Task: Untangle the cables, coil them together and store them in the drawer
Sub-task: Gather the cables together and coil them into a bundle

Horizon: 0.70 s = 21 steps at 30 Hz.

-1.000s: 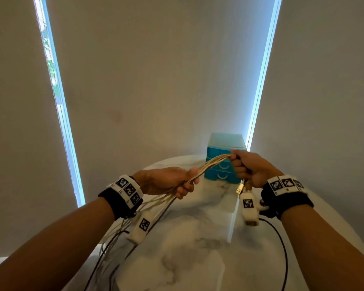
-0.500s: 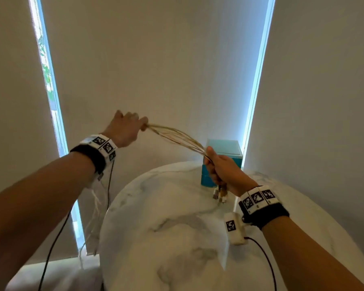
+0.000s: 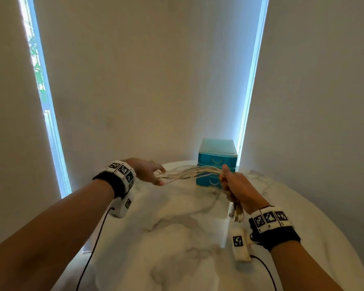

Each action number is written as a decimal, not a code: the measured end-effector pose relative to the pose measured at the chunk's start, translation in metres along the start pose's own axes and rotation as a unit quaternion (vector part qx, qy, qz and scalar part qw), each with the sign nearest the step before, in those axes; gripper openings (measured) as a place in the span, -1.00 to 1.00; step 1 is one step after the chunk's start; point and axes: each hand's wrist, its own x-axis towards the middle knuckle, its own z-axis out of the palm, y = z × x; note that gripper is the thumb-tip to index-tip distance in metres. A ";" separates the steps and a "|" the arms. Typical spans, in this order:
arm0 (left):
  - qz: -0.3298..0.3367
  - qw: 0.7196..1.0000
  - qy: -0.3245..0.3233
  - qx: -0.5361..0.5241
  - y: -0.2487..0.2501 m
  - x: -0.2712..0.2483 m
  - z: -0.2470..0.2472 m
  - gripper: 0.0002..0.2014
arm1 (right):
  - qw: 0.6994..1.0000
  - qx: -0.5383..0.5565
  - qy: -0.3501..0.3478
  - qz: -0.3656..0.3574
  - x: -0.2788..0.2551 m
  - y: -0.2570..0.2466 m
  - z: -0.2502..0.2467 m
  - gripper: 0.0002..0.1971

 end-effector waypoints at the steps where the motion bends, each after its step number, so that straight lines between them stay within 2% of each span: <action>1: 0.018 1.000 0.010 -0.008 0.003 -0.002 -0.006 -0.30 | 1.000 0.017 0.011 0.004 0.002 0.007 -0.003 -0.49; 4: 0.076 0.989 0.000 -0.128 0.014 -0.013 -0.018 -0.49 | 0.998 0.068 0.018 0.008 0.006 0.023 -0.002 -0.49; 6: 0.113 0.971 0.011 -0.212 0.025 -0.017 -0.015 -0.53 | 0.995 0.100 0.008 0.005 0.003 0.027 0.004 -0.50; 9: 0.163 0.947 0.186 -0.206 0.048 -0.018 -0.003 -0.53 | 0.992 0.125 -0.018 0.003 -0.005 0.031 0.010 -0.50; 11: 0.203 0.904 0.270 -0.261 0.079 -0.017 0.000 -0.58 | 0.990 0.135 -0.037 0.012 -0.009 0.034 0.013 -0.49; 13: 0.232 0.880 0.267 -0.318 0.114 -0.015 0.003 -0.55 | 0.988 0.143 -0.057 0.017 -0.012 0.034 0.014 -0.49; 17: 0.214 0.882 0.169 -0.383 0.162 0.007 0.024 -0.23 | 0.977 0.199 -0.072 0.015 -0.017 0.036 0.002 -0.51; 21: 0.194 0.858 0.202 -0.430 0.192 0.026 0.045 -0.32 | 0.954 0.289 -0.077 0.025 -0.014 0.047 -0.013 -0.57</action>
